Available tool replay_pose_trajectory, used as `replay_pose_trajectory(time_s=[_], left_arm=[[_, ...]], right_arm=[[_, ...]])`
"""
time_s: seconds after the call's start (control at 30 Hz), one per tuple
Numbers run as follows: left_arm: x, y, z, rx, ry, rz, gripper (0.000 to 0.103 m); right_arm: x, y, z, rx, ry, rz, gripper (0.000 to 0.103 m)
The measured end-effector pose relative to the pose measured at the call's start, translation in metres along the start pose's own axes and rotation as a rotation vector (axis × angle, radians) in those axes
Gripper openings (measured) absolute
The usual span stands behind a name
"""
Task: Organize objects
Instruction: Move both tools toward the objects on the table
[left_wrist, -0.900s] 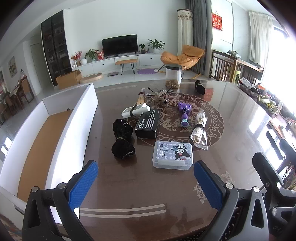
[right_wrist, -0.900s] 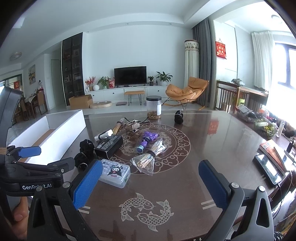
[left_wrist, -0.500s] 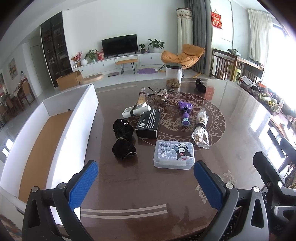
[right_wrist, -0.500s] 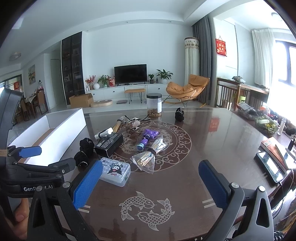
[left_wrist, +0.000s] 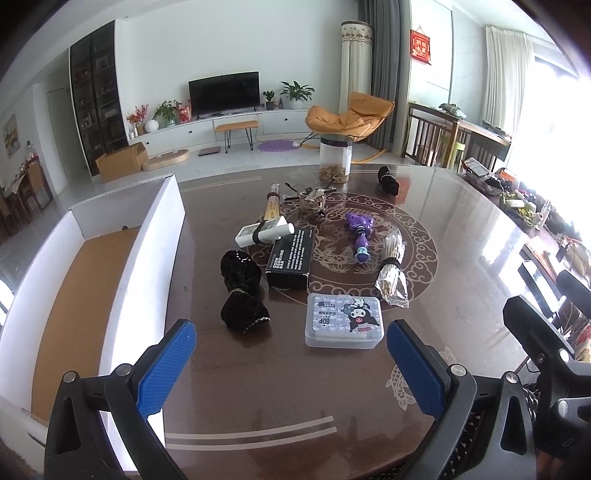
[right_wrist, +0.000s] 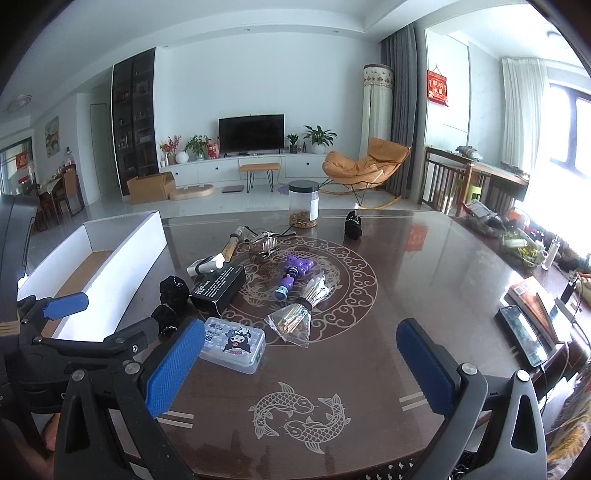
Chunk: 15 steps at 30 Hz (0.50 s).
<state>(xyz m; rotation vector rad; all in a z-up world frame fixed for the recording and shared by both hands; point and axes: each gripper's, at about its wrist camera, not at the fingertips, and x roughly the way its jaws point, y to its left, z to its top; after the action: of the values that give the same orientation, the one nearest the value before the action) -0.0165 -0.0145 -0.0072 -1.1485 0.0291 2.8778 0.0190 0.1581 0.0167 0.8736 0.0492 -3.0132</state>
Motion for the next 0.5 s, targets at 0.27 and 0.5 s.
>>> replay_pose_trajectory(time_s=[0.27,0.5], left_arm=[[0.008,0.027,0.013,-0.02,-0.004,0.008,0.103],[0.013,0.053,0.027,-0.043,-0.016,0.038,0.103]], right_arm=[[0.015,0.014,0.019,0.052,0.109,0.021,0.103],[0.034,0.028,0.037,0.082,0.144,0.055,0.103]])
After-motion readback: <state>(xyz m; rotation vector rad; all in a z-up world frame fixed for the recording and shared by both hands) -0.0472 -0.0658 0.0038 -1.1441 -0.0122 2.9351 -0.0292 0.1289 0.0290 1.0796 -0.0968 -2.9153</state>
